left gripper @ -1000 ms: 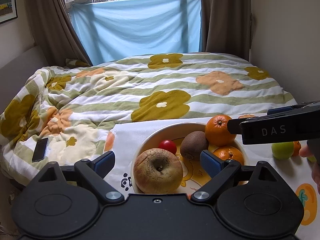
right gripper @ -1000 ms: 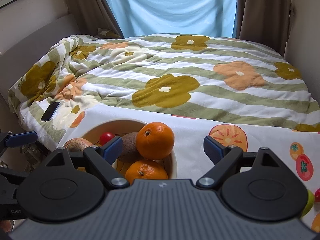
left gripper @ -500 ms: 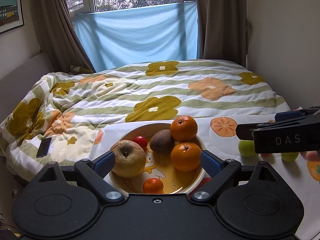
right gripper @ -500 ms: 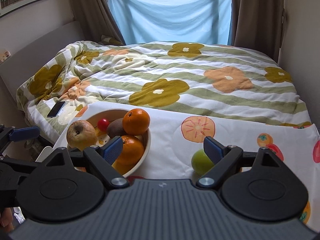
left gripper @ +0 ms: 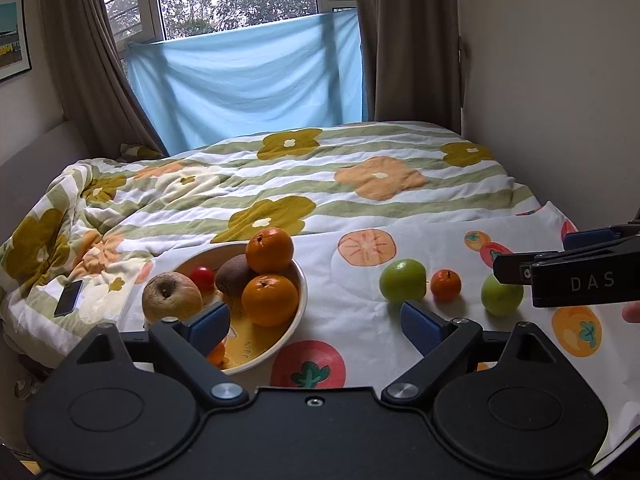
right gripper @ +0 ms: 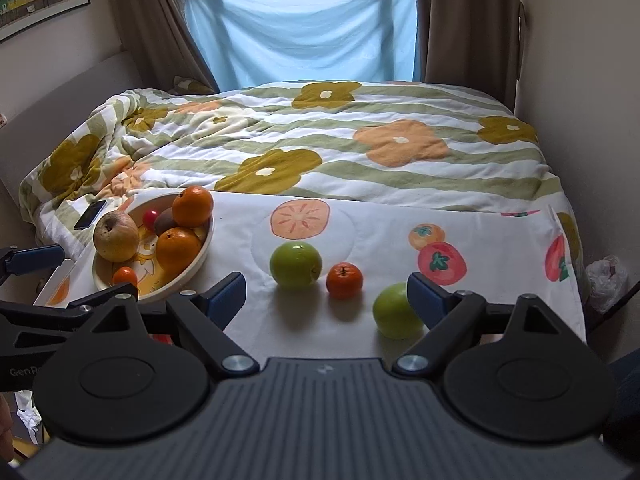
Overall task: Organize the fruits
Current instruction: 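Move both open tools from the bowl toward the green apples, then grasp a green apple with the left tool while the right tool grasps another green apple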
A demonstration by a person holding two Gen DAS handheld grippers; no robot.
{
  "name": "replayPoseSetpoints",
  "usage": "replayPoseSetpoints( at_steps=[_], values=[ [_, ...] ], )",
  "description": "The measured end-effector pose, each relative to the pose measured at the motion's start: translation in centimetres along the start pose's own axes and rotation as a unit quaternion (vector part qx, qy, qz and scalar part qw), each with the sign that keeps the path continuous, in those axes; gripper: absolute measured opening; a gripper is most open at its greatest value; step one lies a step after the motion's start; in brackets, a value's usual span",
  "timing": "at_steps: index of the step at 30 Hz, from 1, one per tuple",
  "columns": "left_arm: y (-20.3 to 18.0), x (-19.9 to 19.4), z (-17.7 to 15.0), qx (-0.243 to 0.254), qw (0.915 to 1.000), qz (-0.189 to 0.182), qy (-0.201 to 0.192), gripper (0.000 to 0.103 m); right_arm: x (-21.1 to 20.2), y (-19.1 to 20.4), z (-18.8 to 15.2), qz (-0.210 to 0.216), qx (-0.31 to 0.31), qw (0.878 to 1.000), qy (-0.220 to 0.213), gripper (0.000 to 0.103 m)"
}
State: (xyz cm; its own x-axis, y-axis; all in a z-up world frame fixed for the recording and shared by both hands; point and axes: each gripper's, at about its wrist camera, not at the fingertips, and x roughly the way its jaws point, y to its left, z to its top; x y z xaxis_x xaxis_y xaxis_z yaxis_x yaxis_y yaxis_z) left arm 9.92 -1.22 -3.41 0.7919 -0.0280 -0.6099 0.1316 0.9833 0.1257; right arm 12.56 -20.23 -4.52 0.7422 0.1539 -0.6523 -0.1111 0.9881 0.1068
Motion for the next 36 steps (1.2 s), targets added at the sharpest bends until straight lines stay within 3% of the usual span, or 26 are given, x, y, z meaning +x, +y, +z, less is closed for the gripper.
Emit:
replayPoseSetpoints(
  at_steps=[6,15,23,31,36],
  values=[
    [-3.2,1.5,0.2,0.015,0.9997,-0.018,-0.005,0.095,0.4,-3.4,-0.8,-0.018,0.004,1.000,0.007,0.103],
    [-5.6,7.4,1.1,0.058,0.9970,-0.051,0.008,0.095,3.9,-7.2,-1.8,-0.042,0.065,0.996,0.035,0.103],
    [-6.1,13.5,1.4,0.091,0.9920,-0.075,0.044,0.094,7.6,-7.7,-2.6,-0.047,0.109,0.991,0.060,0.102],
    [-6.2,16.9,1.9,0.120,0.9850,-0.106,0.065,0.094,9.6,-7.0,-2.8,-0.053,0.132,0.987,0.075,0.099],
    [-6.2,18.0,2.2,0.125,0.9813,-0.125,0.076,0.081,10.4,-6.7,-2.5,-0.053,0.141,0.985,0.079,0.099]
  ],
)
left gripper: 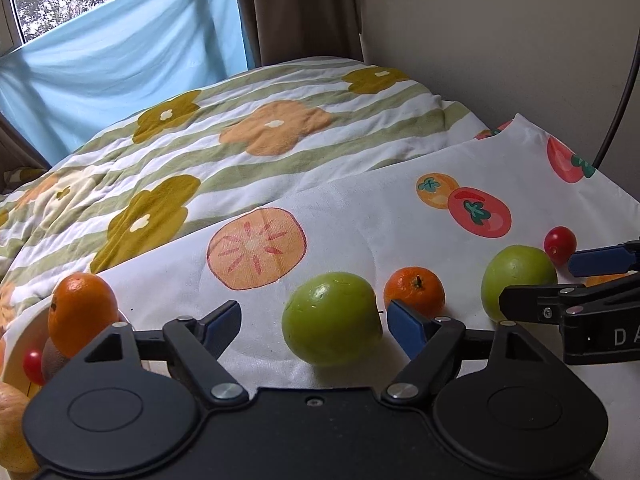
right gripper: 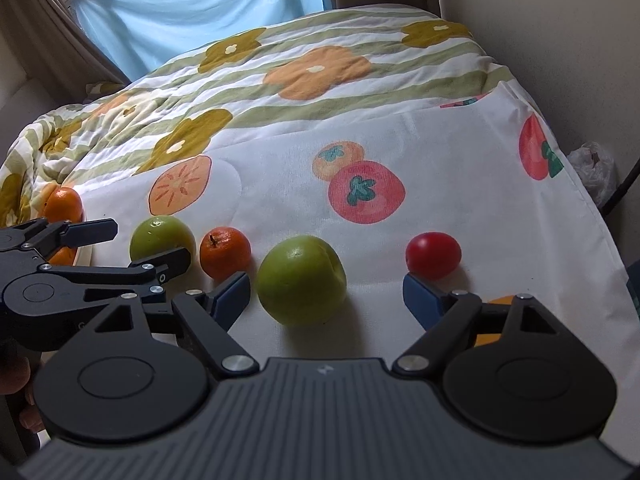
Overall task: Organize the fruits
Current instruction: 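Grasp a green apple with the left tool while the right tool grasps another green apple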
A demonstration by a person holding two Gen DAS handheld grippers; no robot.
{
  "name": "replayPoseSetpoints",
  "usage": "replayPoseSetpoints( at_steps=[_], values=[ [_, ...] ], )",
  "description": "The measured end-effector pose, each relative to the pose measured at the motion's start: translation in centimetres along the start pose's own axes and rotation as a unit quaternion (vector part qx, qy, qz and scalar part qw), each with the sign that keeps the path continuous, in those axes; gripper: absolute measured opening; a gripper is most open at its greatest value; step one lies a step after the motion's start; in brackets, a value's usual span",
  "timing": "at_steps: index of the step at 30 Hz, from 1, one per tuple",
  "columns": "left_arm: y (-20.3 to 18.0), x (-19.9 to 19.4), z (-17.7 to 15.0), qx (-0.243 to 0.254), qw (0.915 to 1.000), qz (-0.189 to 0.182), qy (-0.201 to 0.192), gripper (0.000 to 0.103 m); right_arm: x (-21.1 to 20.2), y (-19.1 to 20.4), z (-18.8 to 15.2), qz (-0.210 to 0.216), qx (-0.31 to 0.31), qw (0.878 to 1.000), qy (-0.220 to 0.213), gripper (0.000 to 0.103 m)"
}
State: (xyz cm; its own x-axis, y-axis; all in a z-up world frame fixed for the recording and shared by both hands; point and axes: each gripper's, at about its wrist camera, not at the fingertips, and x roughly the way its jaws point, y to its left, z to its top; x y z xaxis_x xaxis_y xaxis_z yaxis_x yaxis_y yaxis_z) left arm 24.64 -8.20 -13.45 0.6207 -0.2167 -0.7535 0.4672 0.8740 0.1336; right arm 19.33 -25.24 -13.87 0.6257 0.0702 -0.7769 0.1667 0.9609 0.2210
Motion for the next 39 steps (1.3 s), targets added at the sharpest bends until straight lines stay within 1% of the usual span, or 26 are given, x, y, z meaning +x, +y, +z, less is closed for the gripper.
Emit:
replayPoseSetpoints(
  at_steps=[1,5,7,12,14,21,27,30,32,39],
  values=[
    [0.1,0.2,0.0,-0.001,1.0000,-0.006,0.002,0.079,0.1,0.1,0.1,-0.001,0.000,1.000,0.001,0.098],
    [0.3,0.7,-0.1,0.001,0.9995,-0.028,0.013,0.065,0.6,0.4,0.2,-0.001,0.002,1.000,0.003,0.095],
    [0.2,0.9,-0.2,0.001,0.9992,-0.036,0.018,0.061,0.7,0.5,0.2,-0.002,0.005,1.000,0.004,0.095],
    [0.5,0.7,-0.5,-0.009,0.9990,-0.041,0.014,0.061,0.9,0.7,0.2,-0.002,0.007,1.000,0.005,0.095],
    [0.5,0.6,-0.6,-0.008,0.9991,-0.039,0.013,0.061,1.0,0.7,0.2,-0.002,0.006,1.000,0.005,0.093],
    [0.7,0.2,-1.0,-0.009,0.9994,-0.031,0.013,0.061,1.6,1.1,0.4,-0.002,0.005,1.000,0.012,0.089],
    [0.7,-0.2,-1.5,-0.013,0.9996,-0.024,0.012,0.061,2.1,1.0,0.5,0.001,-0.002,1.000,0.020,0.082],
    [0.8,-0.5,-1.8,-0.018,0.9995,-0.021,0.013,0.061,2.3,1.3,0.5,0.002,-0.012,1.000,0.026,0.077],
    [0.7,-0.7,-2.0,-0.021,0.9995,-0.018,0.013,0.061,2.3,1.4,0.5,0.001,-0.021,0.999,0.028,0.068],
    [0.7,-1.9,-2.7,-0.042,0.9990,-0.007,0.013,0.060,1.7,1.7,0.3,0.005,-0.039,0.999,0.028,0.068]
  ],
)
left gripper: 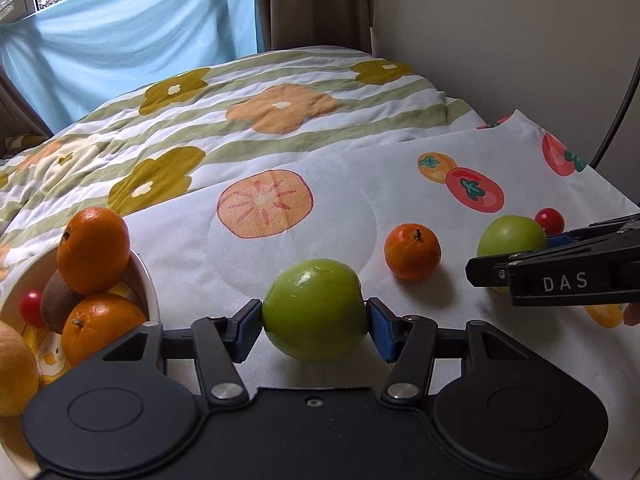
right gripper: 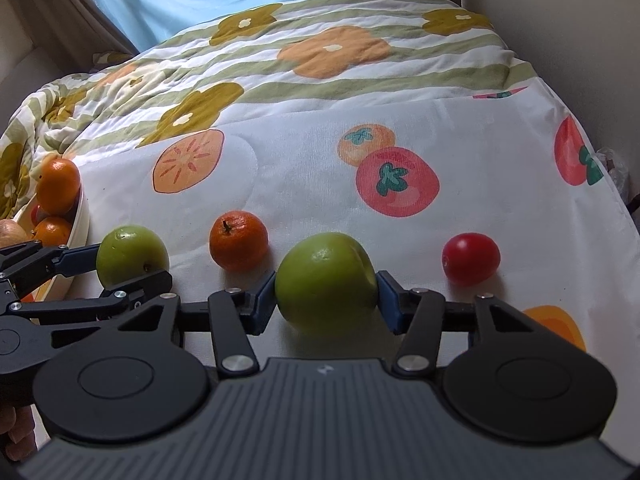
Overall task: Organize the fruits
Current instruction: 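Grasp a green apple with the left tool while the right tool grasps another green apple, then carry the green apple in the left tool while the right tool carries its apple to the bowl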
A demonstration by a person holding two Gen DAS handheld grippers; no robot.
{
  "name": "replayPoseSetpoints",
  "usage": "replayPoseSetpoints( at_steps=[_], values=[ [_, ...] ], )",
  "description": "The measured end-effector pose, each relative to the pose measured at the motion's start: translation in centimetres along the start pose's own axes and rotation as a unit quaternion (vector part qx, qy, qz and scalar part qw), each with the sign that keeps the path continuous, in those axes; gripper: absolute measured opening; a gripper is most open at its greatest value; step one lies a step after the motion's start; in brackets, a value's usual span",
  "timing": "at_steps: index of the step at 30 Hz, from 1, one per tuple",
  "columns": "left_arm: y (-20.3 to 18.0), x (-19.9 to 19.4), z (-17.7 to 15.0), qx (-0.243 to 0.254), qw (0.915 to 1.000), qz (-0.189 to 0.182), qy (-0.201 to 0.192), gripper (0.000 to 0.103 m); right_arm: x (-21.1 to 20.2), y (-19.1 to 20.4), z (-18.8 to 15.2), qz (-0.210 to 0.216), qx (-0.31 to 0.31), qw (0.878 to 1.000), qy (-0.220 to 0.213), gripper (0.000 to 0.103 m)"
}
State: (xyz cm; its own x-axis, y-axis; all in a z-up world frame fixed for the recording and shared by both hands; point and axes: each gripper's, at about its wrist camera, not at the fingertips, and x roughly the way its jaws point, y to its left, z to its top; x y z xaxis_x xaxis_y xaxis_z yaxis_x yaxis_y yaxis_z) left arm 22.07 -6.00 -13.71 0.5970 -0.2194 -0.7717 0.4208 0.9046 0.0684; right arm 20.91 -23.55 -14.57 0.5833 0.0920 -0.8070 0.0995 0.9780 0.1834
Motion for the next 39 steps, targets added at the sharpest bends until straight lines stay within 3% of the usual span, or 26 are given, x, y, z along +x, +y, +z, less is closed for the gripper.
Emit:
replayPoseSetpoints(
  at_steps=[16,27,39],
  values=[
    [-0.7,-6.2,-1.3,-0.051,0.9974,0.042,-0.029,0.060,-5.2,1.5,-0.9,0.031,-0.049,0.998,-0.016,0.068],
    [-1.0,-12.7,-2.8,-0.101,0.9891,0.089,-0.061,0.061,-9.6,3.9,-0.7,0.072,-0.100,0.991,-0.045,0.068],
    [3.2,-15.7,-4.4,-0.133,0.9790,0.137,-0.071,0.061,-9.6,9.3,-1.0,0.112,-0.139,0.983,-0.044,0.068]
  ],
)
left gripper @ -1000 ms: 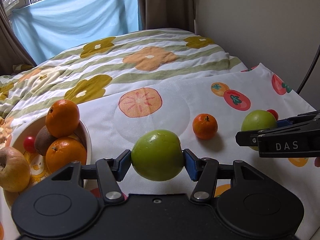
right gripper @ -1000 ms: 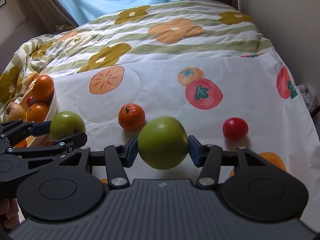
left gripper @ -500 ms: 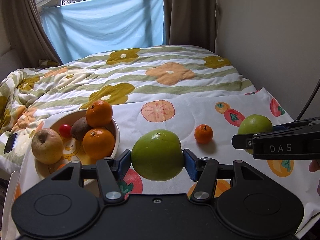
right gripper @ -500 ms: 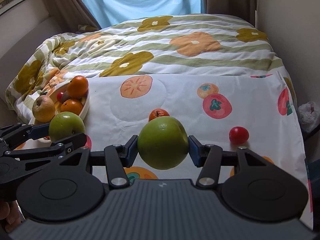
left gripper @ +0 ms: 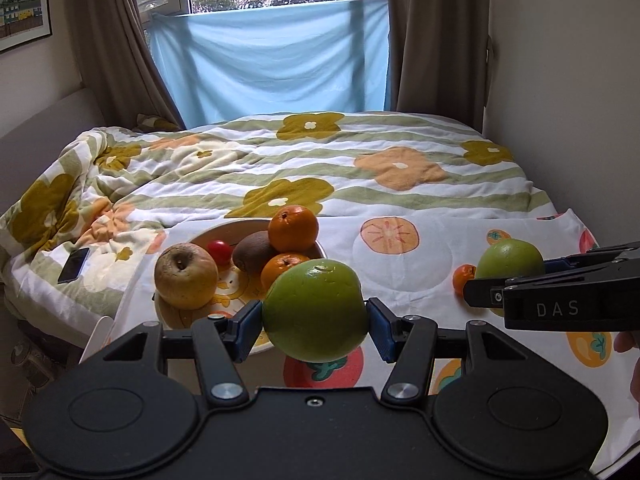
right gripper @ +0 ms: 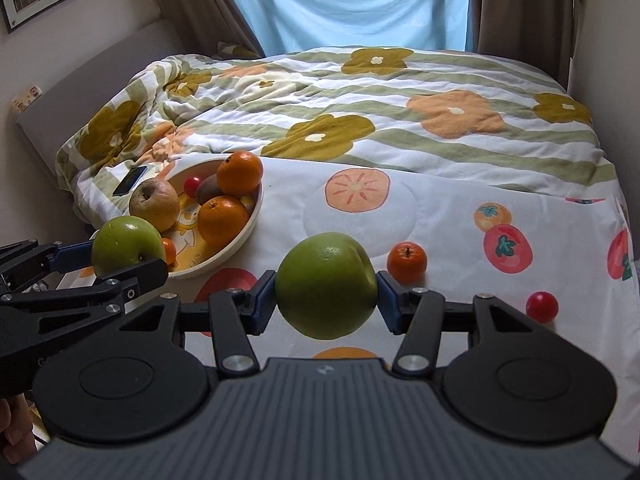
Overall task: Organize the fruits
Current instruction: 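Carry the green apple in the left tool while the right tool carries its apple to the bowl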
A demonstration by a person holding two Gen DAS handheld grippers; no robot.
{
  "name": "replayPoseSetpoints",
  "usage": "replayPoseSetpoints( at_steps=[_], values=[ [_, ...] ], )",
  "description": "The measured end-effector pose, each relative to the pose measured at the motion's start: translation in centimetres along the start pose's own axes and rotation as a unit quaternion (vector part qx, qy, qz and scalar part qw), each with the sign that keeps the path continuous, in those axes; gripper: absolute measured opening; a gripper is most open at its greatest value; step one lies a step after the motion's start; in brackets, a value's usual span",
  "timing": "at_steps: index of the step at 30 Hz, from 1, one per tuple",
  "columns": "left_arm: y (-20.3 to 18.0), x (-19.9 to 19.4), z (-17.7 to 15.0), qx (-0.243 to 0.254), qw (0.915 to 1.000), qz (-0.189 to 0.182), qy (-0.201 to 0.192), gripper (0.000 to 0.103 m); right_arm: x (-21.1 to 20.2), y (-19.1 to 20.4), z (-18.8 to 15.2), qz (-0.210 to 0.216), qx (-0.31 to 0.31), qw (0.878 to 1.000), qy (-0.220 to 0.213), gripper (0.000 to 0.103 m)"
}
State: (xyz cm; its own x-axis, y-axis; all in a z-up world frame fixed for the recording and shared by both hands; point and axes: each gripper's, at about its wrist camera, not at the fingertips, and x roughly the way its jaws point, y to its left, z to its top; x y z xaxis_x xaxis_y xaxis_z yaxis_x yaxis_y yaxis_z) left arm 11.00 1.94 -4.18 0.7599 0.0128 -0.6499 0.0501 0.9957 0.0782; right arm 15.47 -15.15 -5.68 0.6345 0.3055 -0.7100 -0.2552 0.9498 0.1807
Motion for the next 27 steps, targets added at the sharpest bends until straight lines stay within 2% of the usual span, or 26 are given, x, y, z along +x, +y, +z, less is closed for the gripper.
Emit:
replayPoseSetpoints(
  at_steps=[11,27],
  values=[
    [5.3,3.8,0.9,0.020,0.9997,-0.007,0.015,0.060,4.1,4.9,1.5,-0.004,0.015,1.000,0.013,0.068],
    [8.1,11.1,3.8,0.089,0.9947,-0.043,0.026,0.060,9.3,7.4,3.6,-0.031,0.045,0.998,0.026,0.068]
  ],
)
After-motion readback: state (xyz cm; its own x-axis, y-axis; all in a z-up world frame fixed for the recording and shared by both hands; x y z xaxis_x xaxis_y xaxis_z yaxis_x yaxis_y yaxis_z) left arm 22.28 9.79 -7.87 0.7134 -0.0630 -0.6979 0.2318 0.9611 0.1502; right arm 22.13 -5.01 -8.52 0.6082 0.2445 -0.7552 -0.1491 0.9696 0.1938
